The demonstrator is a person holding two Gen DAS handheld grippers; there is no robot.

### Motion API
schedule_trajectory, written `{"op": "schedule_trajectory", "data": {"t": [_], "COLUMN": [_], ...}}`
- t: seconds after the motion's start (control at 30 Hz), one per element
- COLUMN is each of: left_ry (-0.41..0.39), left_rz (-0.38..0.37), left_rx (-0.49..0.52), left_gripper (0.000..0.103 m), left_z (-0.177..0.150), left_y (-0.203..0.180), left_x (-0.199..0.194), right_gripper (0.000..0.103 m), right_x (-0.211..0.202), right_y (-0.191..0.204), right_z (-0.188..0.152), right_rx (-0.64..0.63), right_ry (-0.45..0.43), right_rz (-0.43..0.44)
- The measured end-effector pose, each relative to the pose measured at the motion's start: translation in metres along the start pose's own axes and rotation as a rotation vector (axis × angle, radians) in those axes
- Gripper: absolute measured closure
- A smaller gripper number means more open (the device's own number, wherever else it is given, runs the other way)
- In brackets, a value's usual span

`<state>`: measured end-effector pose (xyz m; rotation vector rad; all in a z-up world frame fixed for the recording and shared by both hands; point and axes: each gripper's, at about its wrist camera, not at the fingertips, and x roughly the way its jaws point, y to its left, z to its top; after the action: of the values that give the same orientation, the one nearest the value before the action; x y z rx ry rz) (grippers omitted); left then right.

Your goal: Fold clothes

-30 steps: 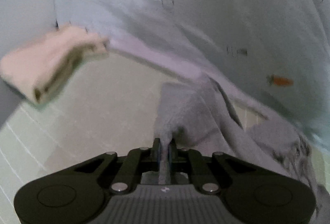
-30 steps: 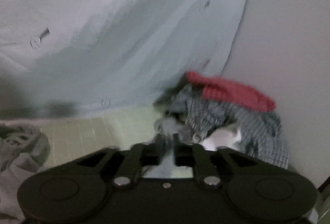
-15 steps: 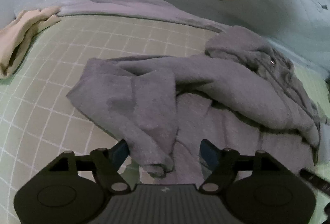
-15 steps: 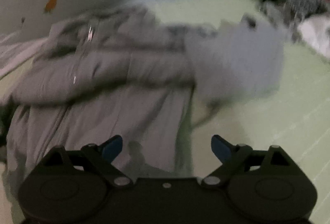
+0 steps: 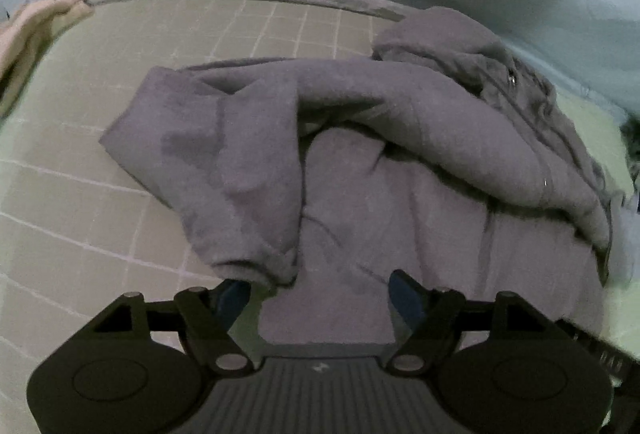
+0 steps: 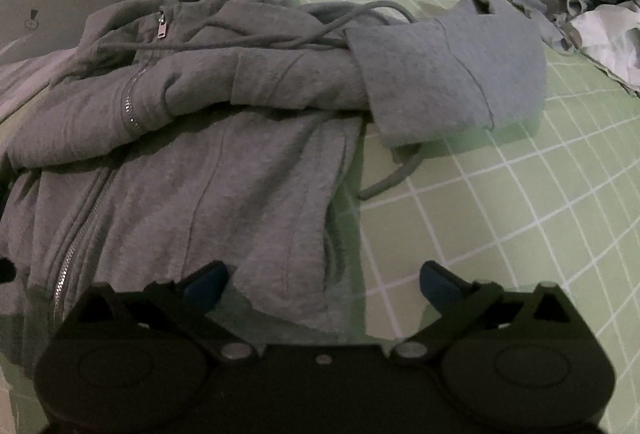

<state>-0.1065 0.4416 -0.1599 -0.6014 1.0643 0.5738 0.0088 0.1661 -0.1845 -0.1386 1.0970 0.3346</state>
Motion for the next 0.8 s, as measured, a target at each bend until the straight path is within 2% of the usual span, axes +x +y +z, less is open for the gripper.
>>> {"op": "schedule_trajectory", "data": {"t": [0.1,0.2,0.27,0.33,0.4,0.43,0.47,0.63,0.8], "left_ry": [0.023,-0.001,-0.012,-0.022,-0.041,-0.054,-0.062,-0.086,-0.023], "left_rz": [0.005,0.030,-0.007,-0.020,-0.008,0.001,0.005,0.012,0.002], "left_rx": [0.023,0.058,0.062,0.039,0.047,0.054,0.051,0.035,-0.012], "left_gripper": [0.029,0.048,0.071,0.084,0.087,0.089,0.090,0.094,0.094], "left_z": [-0.004,-0.011,-0.016,-0.022,-0.028,-0.033,-0.041,-0.093,-0.150], "left_y": [-0.008,-0.013,-0.010,-0.008,-0.009,-0.010,-0.010,-0.002,0.009], "left_x": [0.007,0.004,0.000,-0.005,-0.011,-0.014,-0.018,-0.050,-0.076], "right_gripper": [0.000,0.000,0.002,0.017,0.059,0.069,0.084,0.087,0.087], "right_x": [-0.002,-0.003,-0.006,-0.013,-0.022,-0.027,-0.030,-0.046,-0.073], "right_y": [0.001,0.005,0.010,0.012,0.013,0.012,0.010,-0.004,-0.034], "right_z": [-0.002,-0.005,-0.010,-0.018,-0.026,-0.031,-0.035,-0.065,-0.109], "right_rx": [0.003,-0.032,-0.091,-0.161,-0.221,-0.242,-0.254,-0.288,-0.290], "right_ry": [0.002,0.017,0.014,-0.034,-0.078,-0.094,-0.101,-0.121,-0.058], "right_rz": [-0.003,0.014,0.042,0.088,0.136,0.158,0.181,0.204,0.247]}}
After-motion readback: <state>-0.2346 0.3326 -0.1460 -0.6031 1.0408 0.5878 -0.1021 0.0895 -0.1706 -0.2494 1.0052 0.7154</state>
